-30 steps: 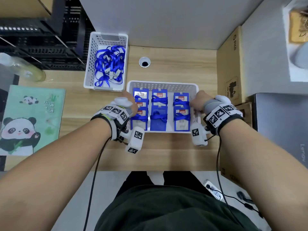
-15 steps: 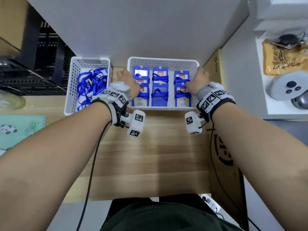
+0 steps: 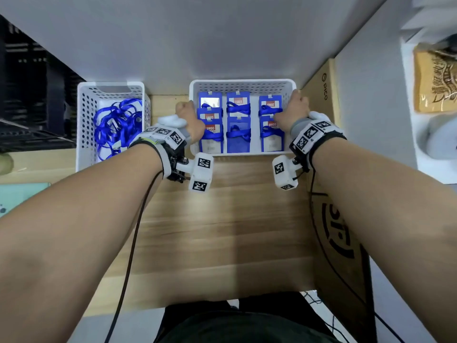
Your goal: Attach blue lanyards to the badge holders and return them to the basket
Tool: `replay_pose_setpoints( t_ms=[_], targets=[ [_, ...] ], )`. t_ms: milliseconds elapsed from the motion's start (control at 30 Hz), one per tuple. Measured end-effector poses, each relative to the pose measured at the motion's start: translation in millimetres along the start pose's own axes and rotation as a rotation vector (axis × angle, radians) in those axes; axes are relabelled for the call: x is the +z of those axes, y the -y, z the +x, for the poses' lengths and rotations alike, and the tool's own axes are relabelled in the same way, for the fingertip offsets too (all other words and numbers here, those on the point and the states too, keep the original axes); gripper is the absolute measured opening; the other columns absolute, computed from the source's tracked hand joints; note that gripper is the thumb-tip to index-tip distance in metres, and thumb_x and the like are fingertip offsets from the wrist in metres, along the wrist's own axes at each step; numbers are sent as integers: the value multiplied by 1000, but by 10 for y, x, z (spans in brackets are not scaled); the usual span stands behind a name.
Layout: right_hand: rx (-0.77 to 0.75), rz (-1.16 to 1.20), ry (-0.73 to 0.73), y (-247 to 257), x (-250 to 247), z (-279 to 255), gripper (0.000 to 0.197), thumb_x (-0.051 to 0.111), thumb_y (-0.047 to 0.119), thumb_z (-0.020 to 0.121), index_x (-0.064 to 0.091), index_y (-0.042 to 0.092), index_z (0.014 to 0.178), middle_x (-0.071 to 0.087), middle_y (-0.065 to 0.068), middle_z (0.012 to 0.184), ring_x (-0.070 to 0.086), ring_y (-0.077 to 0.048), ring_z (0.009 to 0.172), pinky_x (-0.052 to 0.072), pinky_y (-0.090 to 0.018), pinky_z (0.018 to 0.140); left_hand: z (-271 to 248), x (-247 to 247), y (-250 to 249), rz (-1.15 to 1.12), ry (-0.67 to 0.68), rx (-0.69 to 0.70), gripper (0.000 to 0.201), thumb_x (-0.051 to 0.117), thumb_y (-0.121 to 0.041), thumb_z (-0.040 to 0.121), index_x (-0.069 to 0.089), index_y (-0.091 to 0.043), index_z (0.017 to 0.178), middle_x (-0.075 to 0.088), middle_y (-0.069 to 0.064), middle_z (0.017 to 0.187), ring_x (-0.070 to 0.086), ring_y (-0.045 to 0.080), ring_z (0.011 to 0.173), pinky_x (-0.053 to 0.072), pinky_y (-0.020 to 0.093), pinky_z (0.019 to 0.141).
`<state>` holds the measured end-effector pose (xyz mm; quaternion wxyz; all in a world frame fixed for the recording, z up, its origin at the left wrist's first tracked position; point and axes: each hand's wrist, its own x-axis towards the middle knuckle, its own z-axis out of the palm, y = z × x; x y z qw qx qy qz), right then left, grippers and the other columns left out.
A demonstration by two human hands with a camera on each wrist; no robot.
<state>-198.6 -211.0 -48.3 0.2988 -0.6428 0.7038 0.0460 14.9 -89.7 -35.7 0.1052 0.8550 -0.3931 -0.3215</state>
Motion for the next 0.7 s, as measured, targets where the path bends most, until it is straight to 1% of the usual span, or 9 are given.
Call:
replay_pose_setpoints(
  t_ms=[133,233,267,367,467,533,600,633,700],
  targets=[
    [-3,-3,-20,22,23,69,75,67,17,84,26,14,147,37,-14,140,47,-35,125,43,-42,105,36,59,8,2,7,-1,52,47,2,88,39,-2,139,34,21,145,39,36,129,34,35,102],
    [-1,-6,-39,32,60,98,74,67,14,85,26,12,146,36,-14,140,49,-34,124,43,-39,102,68,88,19,12,-9,10,50,47,2,88,40,-1,137,35,21,143,41,37,127,33,31,91],
    [-2,2,-44,33,67,95,73,67,13,85,26,11,146,36,-13,140,49,-33,123,44,-39,102,67,84,11,19,-6,4,49,47,2,88,40,-1,137,35,21,142,41,37,127,33,32,91],
    [-10,7,-42,32,53,103,71,67,12,85,28,12,144,36,-13,140,50,-33,123,44,-37,100,96,63,5,46,0,6,47,47,1,89,40,0,136,35,22,142,41,38,126,35,37,99],
    [13,-10,-24,71,12,83,74,65,11,85,25,13,147,35,-12,141,49,-34,124,44,-38,100,76,35,-10,78,30,-3,48,48,-1,89,39,-2,136,36,22,141,43,39,124,37,40,99],
    [42,-22,7,109,-6,34,82,65,12,84,18,15,150,31,-13,146,42,-35,130,40,-41,107,44,16,-6,93,53,-1,49,50,-4,89,39,-3,137,36,22,141,43,38,124,38,41,99],
    [84,-14,23,149,-17,-15,86,66,16,83,13,15,151,26,-13,149,36,-35,134,36,-43,111,2,-18,-41,110,63,0,48,50,-7,89,39,-4,136,36,20,141,43,37,124,37,40,100],
    [95,0,7,159,-13,-23,86,67,18,82,15,15,151,26,-13,148,36,-35,133,36,-43,111,8,-10,-54,115,46,8,45,49,-7,90,41,-5,134,37,18,139,43,36,123,37,38,101],
    [77,0,-44,198,-46,-83,84,68,22,81,19,16,148,28,-13,146,36,-33,131,35,-42,110,-15,-36,-85,86,-6,20,38,47,-9,92,43,-9,129,38,12,131,44,28,116,37,32,102]
  ],
)
